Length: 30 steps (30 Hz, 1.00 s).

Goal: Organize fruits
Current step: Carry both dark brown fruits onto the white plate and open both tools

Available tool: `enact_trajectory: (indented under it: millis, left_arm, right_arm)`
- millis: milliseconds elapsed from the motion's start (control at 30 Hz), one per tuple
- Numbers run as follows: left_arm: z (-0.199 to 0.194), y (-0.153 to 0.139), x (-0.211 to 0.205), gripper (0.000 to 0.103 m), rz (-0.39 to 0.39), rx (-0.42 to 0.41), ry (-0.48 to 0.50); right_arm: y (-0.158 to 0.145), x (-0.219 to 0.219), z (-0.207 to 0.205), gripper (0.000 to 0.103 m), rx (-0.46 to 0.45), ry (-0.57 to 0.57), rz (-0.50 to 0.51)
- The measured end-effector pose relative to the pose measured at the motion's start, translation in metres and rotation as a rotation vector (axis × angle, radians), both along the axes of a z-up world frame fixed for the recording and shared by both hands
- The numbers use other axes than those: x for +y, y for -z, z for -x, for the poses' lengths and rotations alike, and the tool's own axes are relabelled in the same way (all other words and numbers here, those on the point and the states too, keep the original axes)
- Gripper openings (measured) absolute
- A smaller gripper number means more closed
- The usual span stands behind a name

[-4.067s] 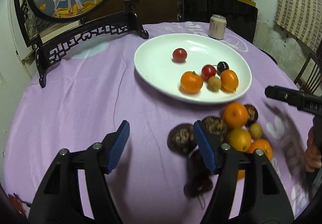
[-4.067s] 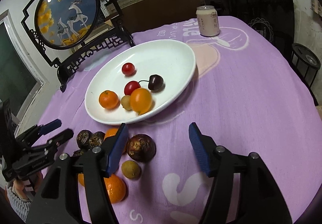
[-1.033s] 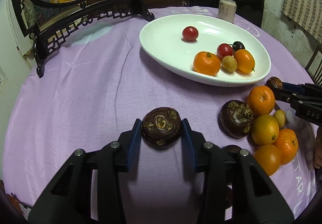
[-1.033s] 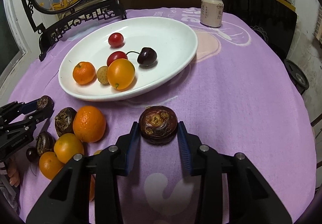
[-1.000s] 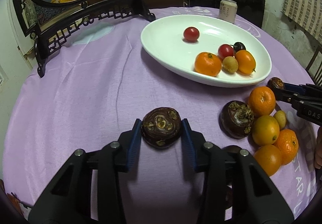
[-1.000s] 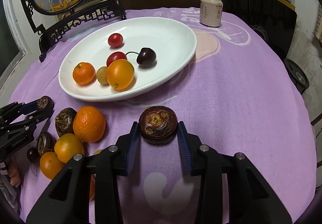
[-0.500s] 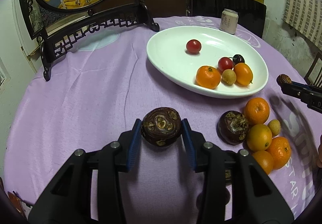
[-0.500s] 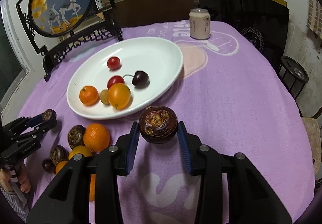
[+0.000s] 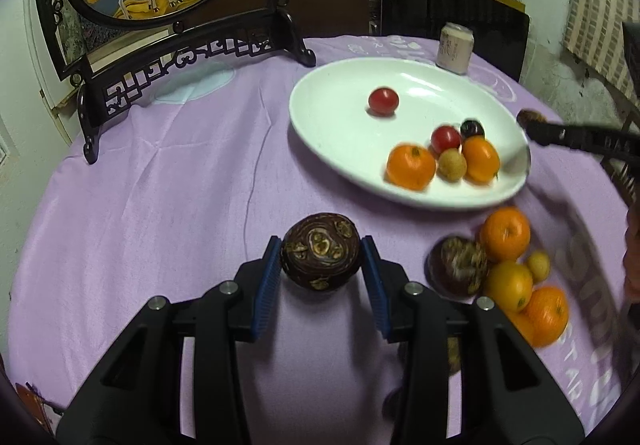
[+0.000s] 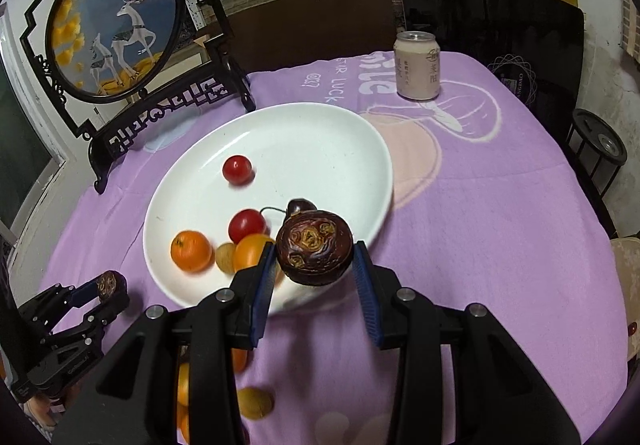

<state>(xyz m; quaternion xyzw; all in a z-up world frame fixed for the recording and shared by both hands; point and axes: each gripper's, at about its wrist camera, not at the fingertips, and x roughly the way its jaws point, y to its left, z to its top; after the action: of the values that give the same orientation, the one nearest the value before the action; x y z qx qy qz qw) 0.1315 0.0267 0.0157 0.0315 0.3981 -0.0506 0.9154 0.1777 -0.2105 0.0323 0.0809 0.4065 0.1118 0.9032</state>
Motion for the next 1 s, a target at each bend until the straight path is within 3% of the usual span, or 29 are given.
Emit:
enact_trajectory:
  millis: [233,533,633,1000]
  left_arm:
    - [-0.036,-0.026,-0.021,0.041,-0.008,-0.055,0.021]
    - [-0.085,-0.022,-0.037,0.042,0.033,-0.025,0.01]
    - [-0.086,-0.02,-0.038,0.055,0.021,-0.038,0.001]
    - [-0.06,-0.021,-0.027,0.059,0.014,-0.042,-0.009]
  right_arm:
    - [0.0,0.001,-0.009,0.039,0.003,-0.002,-0.006]
    - [0.009,0.009,-0.022,0.039,0.018,-0.013,0.029]
    - [0.01,0.012,-0.024,0.045,0.017,-0.024,0.035]
    - [0.0,0.0,-0.005,0.048,-0.028,-0.01,0.004]
